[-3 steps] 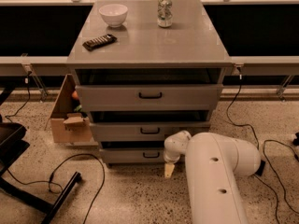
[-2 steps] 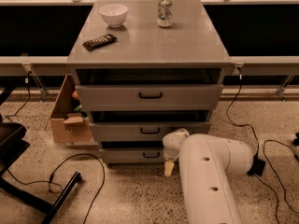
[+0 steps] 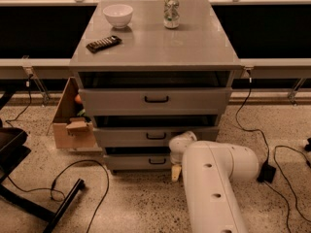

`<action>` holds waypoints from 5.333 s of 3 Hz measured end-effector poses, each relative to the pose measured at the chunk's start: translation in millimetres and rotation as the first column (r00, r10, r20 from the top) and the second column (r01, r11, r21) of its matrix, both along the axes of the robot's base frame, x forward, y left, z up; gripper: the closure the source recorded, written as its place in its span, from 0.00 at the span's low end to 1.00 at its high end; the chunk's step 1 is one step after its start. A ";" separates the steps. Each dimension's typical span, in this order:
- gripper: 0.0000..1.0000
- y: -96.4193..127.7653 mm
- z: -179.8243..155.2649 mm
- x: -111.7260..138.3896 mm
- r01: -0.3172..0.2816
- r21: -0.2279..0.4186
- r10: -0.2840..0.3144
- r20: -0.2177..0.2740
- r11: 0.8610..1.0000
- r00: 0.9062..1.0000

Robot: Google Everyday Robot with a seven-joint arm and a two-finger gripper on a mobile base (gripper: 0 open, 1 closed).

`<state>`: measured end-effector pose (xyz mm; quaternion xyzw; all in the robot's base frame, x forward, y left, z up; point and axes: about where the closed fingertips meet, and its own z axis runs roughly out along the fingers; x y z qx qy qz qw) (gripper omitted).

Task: Open bottom drawer

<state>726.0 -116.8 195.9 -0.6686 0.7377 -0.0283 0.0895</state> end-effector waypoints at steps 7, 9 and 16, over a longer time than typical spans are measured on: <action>0.74 18.9 -0.3 -3.3 0.024 0.040 -0.023 -0.041 0.999 0.999; 0.27 18.9 -0.3 -3.3 0.024 0.040 -0.022 -0.041 0.999 0.999; 0.94 6.9 43.1 -109.0 0.008 -0.219 -0.029 -0.092 0.976 0.995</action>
Offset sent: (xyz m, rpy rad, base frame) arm 0.0030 0.0232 -0.0182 0.0579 0.0372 -0.0315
